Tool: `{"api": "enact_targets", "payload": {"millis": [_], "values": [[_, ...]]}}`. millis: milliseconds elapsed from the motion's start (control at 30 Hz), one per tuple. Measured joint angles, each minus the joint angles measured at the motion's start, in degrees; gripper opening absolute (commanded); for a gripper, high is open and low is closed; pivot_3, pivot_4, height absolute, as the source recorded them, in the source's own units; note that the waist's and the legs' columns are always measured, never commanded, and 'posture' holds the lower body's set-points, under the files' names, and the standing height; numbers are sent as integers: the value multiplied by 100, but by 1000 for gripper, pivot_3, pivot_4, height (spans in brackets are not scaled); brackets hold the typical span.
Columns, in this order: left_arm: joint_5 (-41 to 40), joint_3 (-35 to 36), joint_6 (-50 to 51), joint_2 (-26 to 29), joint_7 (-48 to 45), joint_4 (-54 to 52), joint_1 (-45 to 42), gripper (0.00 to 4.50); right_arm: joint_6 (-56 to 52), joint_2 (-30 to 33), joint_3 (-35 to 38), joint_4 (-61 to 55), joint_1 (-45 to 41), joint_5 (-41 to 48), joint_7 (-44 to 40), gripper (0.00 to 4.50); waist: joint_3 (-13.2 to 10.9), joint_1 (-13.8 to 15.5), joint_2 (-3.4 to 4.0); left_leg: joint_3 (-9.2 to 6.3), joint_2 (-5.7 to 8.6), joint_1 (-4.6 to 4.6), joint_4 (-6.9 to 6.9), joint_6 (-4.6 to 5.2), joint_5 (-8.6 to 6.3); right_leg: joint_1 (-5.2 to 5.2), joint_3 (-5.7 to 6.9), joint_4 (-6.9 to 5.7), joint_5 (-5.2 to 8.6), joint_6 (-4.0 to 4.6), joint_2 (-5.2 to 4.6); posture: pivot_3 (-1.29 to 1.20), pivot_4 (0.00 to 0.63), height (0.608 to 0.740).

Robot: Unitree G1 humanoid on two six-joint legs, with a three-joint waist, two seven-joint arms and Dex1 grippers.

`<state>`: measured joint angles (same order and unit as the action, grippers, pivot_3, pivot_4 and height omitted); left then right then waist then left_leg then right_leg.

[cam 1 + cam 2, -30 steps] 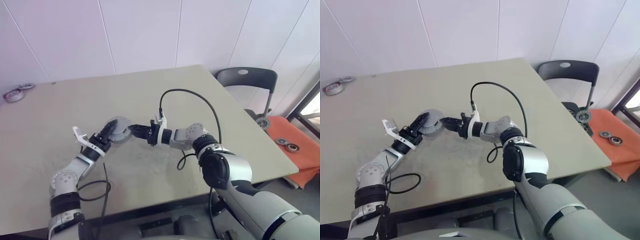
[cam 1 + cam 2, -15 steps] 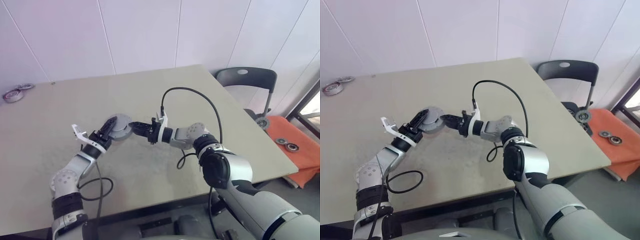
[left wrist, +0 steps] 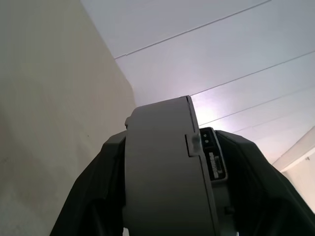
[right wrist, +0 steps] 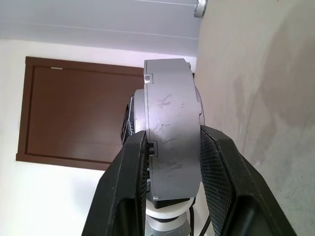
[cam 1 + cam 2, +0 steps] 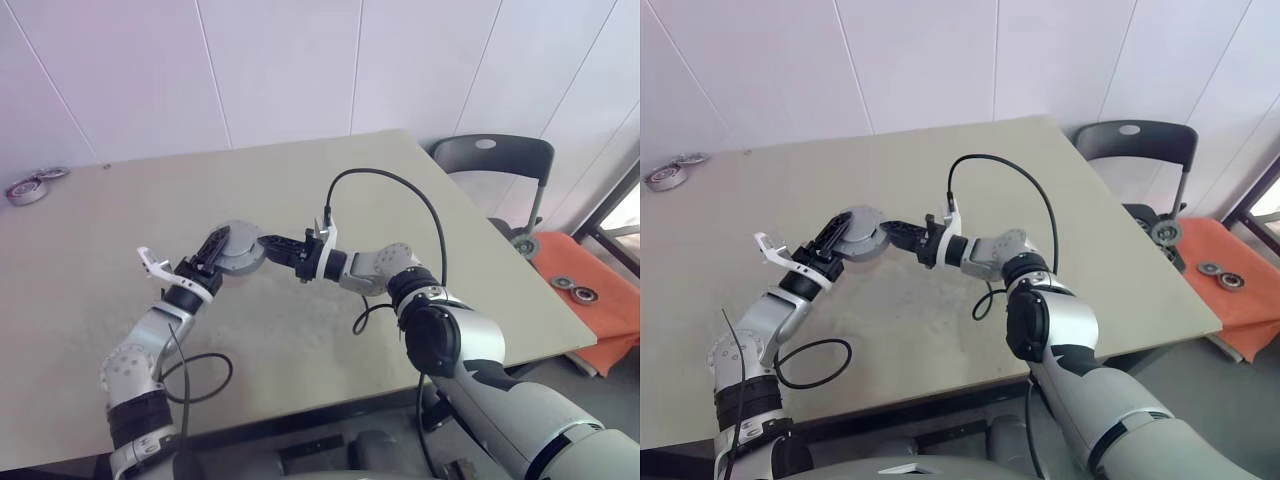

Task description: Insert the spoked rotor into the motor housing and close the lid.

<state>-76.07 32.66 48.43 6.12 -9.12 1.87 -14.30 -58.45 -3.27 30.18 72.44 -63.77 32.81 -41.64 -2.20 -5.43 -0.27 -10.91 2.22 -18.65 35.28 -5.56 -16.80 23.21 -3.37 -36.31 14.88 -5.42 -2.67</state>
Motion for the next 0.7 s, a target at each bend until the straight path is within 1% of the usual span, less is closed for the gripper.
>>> {"api": "enact_targets", "payload": {"millis": [433,600,700], "values": [[-243,-4,-13,-13,171,-83,70,2284,3,-1,0,-18,0,2,1,1196,0,0,0,0,0,0,1,0,0,0,0,0,0,0,0,0,0,740],[-668,-25,22,18,370,-109,190,2284,5,-8,-5,-34,0,2,-8,1196,0,-1,0,0,0,0,1,0,0,0,0,0,0,0,0,0,0,740],[-998,-35,122,131,529,-156,299,2284,12,-11,-1,-36,0,7,-8,1196,0,-2,0,0,0,0,1,0,0,0,0,0,0,0,0,0,0,740]]}}
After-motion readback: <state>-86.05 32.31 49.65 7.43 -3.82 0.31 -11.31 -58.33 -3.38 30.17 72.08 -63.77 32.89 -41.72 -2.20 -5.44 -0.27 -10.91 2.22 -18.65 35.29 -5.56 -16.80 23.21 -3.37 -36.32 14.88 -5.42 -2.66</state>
